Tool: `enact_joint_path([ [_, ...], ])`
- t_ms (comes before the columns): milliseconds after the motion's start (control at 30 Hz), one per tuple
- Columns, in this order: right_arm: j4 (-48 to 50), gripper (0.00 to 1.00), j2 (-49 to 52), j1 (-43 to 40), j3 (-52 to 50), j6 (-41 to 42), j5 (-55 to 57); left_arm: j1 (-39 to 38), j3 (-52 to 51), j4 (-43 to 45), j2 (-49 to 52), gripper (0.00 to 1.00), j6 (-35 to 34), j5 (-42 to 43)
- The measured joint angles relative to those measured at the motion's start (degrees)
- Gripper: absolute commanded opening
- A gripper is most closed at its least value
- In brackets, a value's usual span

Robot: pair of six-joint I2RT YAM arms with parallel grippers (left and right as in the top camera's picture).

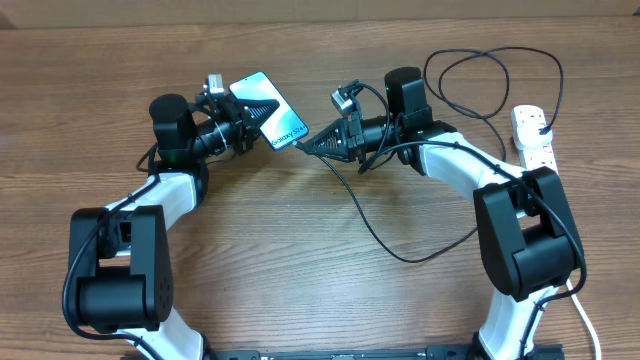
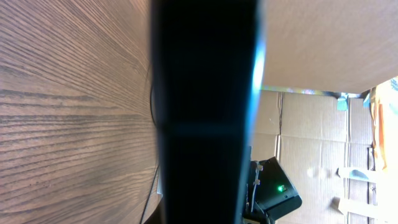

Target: Plug charger to phone and switch on socket

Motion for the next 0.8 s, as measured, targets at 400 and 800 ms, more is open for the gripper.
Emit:
enact_joint_path([
  [400, 0.04, 0.04, 0.00, 0.81, 0.00, 0.02, 0.85, 0.02, 0.00, 0.02, 0.00, 0.05, -0.81, -0.52],
  [800, 2.19, 0.04, -0.02, 1.77, -0.07, 2.54, 3.39, -0.42, 0.00, 0.07, 0.00, 0.04, -1.66, -3.98],
])
